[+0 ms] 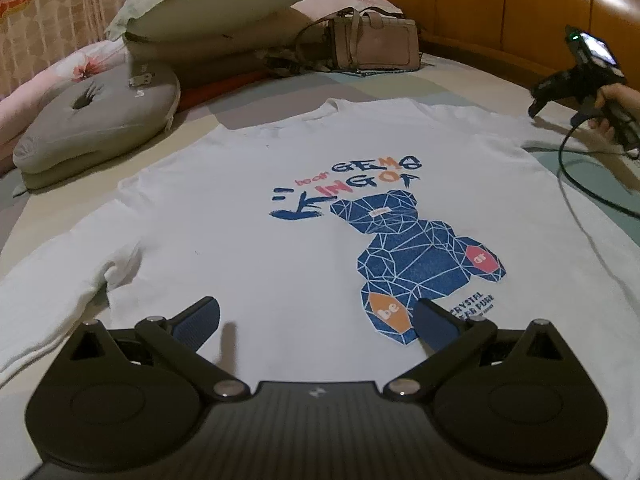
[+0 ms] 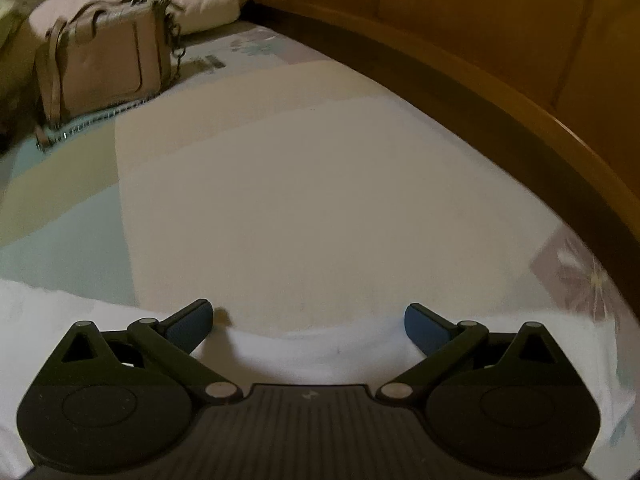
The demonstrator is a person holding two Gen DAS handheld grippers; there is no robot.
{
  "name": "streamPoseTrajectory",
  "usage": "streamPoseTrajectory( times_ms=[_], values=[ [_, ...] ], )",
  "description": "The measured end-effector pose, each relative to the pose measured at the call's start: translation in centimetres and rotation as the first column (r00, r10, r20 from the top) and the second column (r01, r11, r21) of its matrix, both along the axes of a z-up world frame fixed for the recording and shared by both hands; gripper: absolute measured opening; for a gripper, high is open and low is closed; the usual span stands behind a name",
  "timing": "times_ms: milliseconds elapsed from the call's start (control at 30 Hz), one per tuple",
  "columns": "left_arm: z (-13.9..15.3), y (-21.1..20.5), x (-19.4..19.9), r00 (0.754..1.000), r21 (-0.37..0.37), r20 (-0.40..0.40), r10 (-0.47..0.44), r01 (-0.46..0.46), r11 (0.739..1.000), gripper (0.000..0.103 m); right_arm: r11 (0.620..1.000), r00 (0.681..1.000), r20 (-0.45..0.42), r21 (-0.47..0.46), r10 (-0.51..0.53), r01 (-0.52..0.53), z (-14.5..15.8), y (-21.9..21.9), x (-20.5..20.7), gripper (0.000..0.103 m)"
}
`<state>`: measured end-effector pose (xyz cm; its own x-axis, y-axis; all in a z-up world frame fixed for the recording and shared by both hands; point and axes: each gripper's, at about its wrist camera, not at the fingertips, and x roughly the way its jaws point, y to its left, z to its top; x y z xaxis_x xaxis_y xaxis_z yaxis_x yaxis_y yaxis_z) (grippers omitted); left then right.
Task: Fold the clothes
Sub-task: 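Move the open right tool out to the sleeve lying near the headboard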
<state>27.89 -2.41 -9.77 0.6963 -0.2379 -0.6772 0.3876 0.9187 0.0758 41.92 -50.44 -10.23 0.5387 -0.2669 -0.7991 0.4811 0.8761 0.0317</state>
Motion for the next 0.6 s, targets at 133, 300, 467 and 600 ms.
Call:
streamPoseTrajectory(
  times_ms=[133, 300, 467, 600],
  values=[
    [0.4, 0.2, -0.2, 1.000, -0.013, 0.006, 0.001, 0.000, 1.000, 0.102, 0.998, 0.998, -0.032, 0.030, 0.048, -0.047, 0.4, 2.0, -3.1, 0.103],
    [0.5, -0.1, -0.4, 1.000, -0.003, 0.014, -0.009, 0.009, 1.000, 0.102, 0.991, 0.992, -0.072, -0.066, 0.108, -0.112, -1.0, 4.2, -3.3, 0.103],
    [0.5, 0.1, -0.3, 1.000, -0.004, 0.013, -0.002, 0.002, 1.000, 0.102, 0.996, 0.996, -0.072, -0.067, 0.052, -0.057, -0.9, 2.7, 0.0, 0.103],
    [1.1, 0.5, -0.5, 1.000, -0.021, 0.025, 0.002, -0.002, 1.000, 0.102, 0.996, 0.996, -0.061, -0.066, 0.064, -0.068, 0.9, 4.0, -0.5, 0.103]
  ],
)
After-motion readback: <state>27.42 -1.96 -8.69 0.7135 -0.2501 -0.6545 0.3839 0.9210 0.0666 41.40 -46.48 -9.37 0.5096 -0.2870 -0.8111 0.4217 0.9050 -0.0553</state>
